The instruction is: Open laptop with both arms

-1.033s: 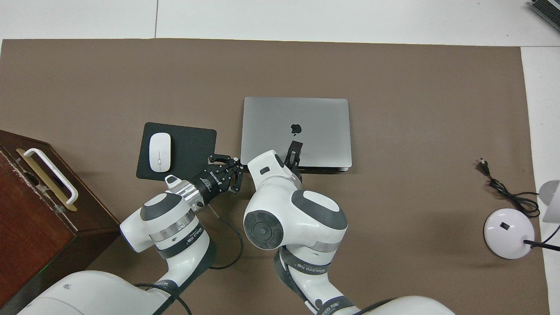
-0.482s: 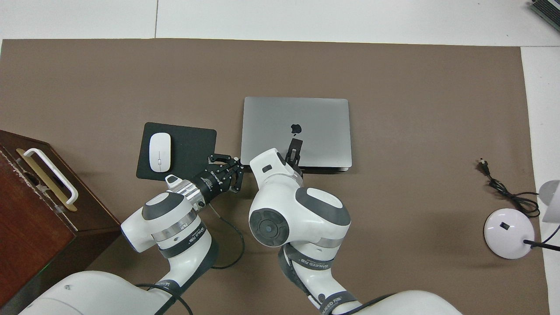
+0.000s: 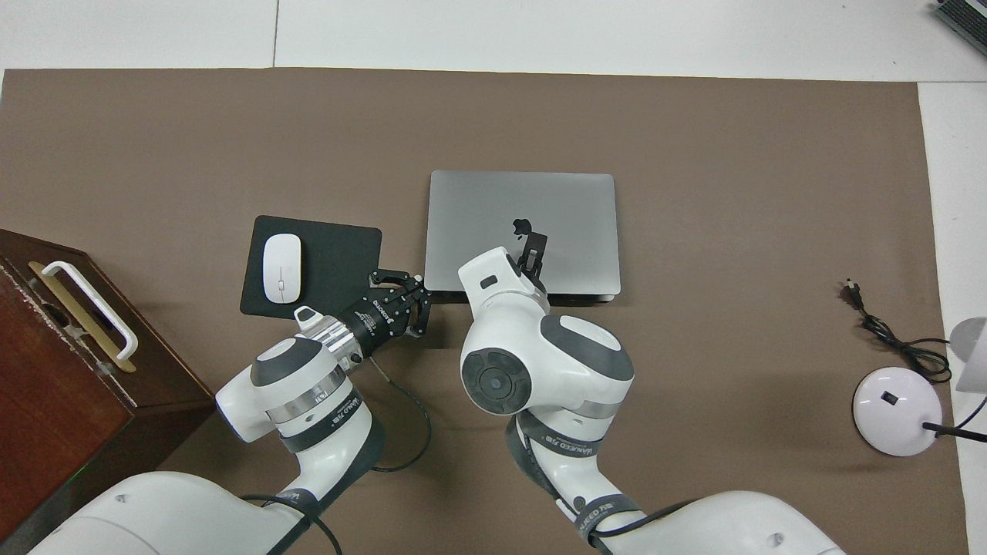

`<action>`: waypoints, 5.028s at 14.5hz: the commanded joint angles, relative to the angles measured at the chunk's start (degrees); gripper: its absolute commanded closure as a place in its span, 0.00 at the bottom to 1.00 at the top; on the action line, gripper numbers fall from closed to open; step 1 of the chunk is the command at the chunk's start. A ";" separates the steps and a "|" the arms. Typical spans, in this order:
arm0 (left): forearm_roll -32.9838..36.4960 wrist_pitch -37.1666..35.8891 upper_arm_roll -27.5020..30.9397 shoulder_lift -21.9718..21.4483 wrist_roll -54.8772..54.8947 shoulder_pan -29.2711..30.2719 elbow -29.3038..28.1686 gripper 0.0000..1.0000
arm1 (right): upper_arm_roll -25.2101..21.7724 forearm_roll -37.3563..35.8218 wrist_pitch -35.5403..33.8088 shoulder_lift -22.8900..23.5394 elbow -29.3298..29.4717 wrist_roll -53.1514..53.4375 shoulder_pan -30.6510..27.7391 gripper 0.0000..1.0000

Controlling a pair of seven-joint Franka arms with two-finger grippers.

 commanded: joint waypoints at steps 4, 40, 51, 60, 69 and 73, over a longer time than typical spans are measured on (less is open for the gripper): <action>-1.34 -1.01 -0.59 3.74 2.35 0.65 1.40 1.00 | 0.29 -3.20 1.02 0.52 1.65 2.32 -1.46 0.00; -1.52 -3.21 -0.41 4.27 4.46 1.36 0.87 1.00 | -0.07 -5.05 -5.82 1.22 11.40 1.35 -2.16 0.00; -1.43 -3.21 -0.41 4.27 4.81 1.36 0.87 1.00 | -0.07 -6.10 -7.15 1.31 13.86 0.91 -2.07 0.00; -1.43 -3.03 -0.41 4.27 4.73 1.36 0.88 1.00 | -0.06 -9.00 -7.06 1.92 16.42 0.91 -2.60 0.00; -1.43 -3.03 -0.41 4.27 4.81 1.36 0.96 1.00 | 0.02 -10.32 -7.33 3.42 20.10 0.65 -3.65 0.00; -1.43 -3.03 -0.41 4.27 4.81 1.27 0.96 1.00 | 0.02 -10.41 -8.55 4.03 21.33 -0.58 -3.65 0.00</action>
